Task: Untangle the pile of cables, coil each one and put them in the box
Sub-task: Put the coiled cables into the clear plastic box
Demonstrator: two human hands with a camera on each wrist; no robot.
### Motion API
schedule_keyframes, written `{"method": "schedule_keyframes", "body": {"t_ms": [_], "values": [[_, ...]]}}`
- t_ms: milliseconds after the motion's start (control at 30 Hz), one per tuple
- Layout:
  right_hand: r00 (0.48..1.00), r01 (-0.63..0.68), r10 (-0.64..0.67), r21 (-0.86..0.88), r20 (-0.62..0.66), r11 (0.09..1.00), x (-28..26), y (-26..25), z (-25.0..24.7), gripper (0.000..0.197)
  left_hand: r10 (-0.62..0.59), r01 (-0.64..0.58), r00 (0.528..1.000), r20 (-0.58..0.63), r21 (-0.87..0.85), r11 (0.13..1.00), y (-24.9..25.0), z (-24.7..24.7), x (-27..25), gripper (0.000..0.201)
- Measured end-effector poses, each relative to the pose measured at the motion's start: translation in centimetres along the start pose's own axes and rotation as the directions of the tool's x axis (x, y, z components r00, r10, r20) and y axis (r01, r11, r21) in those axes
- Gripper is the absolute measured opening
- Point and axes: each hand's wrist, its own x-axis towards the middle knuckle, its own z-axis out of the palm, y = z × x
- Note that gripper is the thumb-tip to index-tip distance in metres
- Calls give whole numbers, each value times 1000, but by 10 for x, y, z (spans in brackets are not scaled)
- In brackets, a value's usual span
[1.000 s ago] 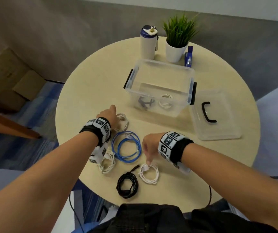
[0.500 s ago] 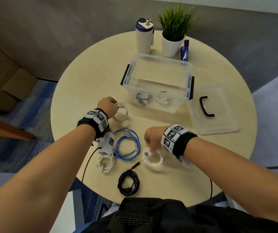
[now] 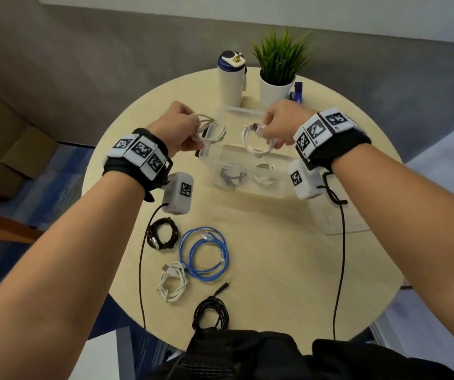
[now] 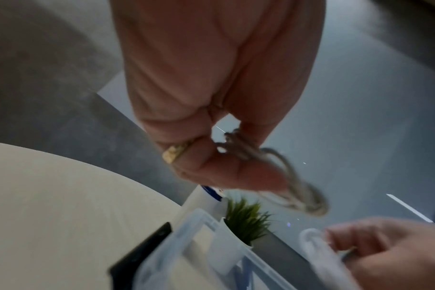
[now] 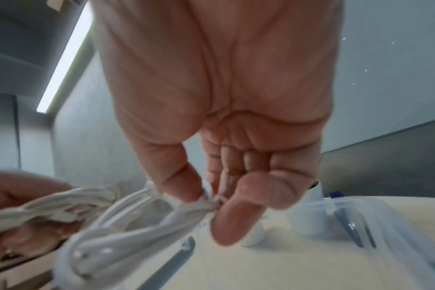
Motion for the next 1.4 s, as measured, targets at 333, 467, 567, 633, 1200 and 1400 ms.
{"method": "schedule_keyframes", "body": {"t_ms": [333, 467, 567, 633, 1200, 1400], "values": [[999, 2, 18, -380, 50, 925, 28, 17, 23, 21, 63, -219, 964, 257, 643, 734, -9, 59, 20, 10], [993, 0, 49, -423, 104, 906, 33, 18, 30, 32, 144, -351, 934, 329, 759, 549, -8, 63, 29, 22], [989, 14, 50, -427, 136, 904, 33, 19, 33, 34, 137, -381, 918, 373, 730, 567, -8, 59, 31, 24], [983, 11, 73, -447, 170, 894, 32, 16, 32, 31, 176, -383, 917, 359, 661, 645, -8, 52, 29, 20], [822, 514, -391, -244, 415, 822, -45, -80, 138, 10, -202, -93, 953, 226, 852, 515, -103, -55, -58, 12], [663, 623, -372, -203, 649, 756, -76, -78, 210, 26, -280, -171, 925, 257, 939, 297, -159, -64, -86, 39]]}}
